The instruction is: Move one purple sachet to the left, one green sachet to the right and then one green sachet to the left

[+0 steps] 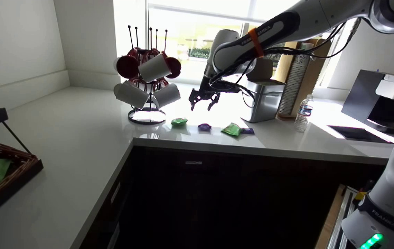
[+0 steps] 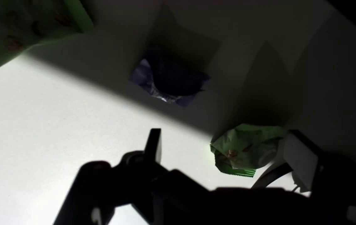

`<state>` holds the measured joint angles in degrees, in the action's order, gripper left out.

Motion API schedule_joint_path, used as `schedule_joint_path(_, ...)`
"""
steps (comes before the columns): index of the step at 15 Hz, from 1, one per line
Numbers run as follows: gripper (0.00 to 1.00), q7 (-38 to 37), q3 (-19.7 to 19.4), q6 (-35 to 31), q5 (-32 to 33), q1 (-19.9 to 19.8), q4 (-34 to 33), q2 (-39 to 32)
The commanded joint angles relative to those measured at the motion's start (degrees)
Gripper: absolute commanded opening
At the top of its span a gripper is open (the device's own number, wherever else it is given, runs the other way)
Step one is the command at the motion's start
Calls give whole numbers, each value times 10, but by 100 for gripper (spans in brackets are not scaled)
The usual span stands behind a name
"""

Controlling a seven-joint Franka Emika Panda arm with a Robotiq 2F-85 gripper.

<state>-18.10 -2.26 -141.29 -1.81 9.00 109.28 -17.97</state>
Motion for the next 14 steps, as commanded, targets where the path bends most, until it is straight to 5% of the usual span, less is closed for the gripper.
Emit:
schedule_joint_path(1, 100, -34, -2, 13, 10, -11, 46, 38)
schedule_joint_path(14, 100, -83, -16, 13, 6, -52, 121, 93)
